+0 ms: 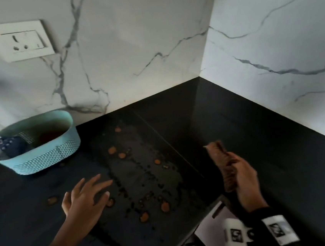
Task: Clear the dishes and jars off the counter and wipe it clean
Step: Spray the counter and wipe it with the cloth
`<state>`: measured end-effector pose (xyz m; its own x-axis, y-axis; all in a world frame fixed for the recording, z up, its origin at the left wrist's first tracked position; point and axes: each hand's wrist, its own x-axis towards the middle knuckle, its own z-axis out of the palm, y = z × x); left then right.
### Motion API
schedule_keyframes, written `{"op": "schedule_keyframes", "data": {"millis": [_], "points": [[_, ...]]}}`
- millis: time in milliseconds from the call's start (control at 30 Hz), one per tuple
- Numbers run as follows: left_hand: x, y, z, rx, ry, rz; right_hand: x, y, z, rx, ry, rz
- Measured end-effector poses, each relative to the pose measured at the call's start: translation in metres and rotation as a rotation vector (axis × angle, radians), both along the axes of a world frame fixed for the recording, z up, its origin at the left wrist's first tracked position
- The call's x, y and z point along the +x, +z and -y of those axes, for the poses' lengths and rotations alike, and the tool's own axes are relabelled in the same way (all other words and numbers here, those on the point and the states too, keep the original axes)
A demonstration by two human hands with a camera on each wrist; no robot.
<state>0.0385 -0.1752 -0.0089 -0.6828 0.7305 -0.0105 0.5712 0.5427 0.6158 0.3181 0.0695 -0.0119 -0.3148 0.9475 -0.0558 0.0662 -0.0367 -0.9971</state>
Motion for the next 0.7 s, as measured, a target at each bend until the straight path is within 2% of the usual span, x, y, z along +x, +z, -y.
{"op": "schedule_keyframes", "data": {"millis": [67,100,167,333,467,567,600,700], "points": [[-0.018,-0.002,0.003,0.013,-0.007,0.044,0.013,-0.004,-0.028,0.092,-0.077,0.091],[-0.025,-0.002,0.005,0.016,-0.014,0.072,0.016,-0.010,-0.040,0.132,-0.129,0.217],[-0.038,-0.006,0.006,0.034,-0.023,0.091,0.011,-0.033,-0.051,0.168,-0.119,0.414],[-0.053,-0.011,-0.004,0.037,0.009,0.099,-0.034,-0.068,-0.024,0.175,0.068,0.549],[-0.058,-0.011,-0.009,0.050,0.027,0.115,-0.077,-0.062,-0.006,0.147,0.295,0.654],[-0.060,-0.009,-0.006,0.040,0.069,0.077,-0.093,-0.055,-0.020,0.358,0.416,1.044],[-0.063,-0.009,-0.004,0.041,0.086,0.068,-0.097,-0.055,-0.028,0.339,0.476,1.127],[-0.073,-0.011,0.003,0.039,0.128,0.041,-0.113,-0.054,-0.045,0.279,0.602,1.172]]}}
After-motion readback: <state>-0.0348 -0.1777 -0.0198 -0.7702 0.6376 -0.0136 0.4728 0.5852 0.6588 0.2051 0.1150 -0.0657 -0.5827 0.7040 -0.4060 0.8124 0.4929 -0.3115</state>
